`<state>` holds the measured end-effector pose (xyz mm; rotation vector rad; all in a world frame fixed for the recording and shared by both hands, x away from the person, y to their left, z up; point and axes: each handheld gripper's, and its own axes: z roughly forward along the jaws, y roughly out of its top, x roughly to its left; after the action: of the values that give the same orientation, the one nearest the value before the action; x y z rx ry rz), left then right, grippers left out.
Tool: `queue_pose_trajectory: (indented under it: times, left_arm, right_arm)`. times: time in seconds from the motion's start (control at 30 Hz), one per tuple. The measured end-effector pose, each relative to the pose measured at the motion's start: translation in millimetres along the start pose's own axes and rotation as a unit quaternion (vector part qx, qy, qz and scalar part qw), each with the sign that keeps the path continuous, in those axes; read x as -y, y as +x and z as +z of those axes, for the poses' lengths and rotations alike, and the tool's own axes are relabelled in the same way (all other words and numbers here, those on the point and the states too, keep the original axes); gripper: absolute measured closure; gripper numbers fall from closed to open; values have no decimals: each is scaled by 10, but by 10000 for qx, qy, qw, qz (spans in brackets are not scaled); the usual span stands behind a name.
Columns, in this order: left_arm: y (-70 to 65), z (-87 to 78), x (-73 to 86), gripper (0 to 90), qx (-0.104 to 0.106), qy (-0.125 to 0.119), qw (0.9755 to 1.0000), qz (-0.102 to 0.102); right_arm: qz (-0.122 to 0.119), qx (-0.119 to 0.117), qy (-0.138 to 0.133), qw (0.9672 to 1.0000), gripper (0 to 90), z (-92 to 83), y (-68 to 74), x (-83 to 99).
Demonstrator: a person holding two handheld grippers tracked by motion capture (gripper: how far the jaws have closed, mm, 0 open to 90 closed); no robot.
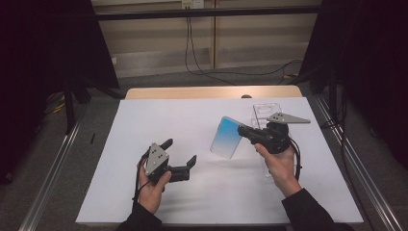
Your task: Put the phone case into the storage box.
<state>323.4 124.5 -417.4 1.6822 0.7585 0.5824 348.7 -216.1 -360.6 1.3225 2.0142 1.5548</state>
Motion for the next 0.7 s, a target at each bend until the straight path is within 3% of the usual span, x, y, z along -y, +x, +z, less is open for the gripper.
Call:
queue_pose_trajectory:
  times: [0.17,0.23,0.4,0.7]
  left_arm:
    - [62,-84,30,24,17,2,10000,-29]
    - [74,-108,52,23,61,17,9998,-163]
    - [101,-186,81,19,38,38,10000,-65]
    - [189,-314,124,25,-14,7,9998,-216]
  right_arm:
    - [-25,37,-92,9999,821,-57,-23,-23]
    - [-23,39,-117,9999,821,-76,-29,-32]
    - [-24,64,-200,9998,821,-134,-64,-69]
    - [-92,134,-297,9994,821,-217,-100,-120]
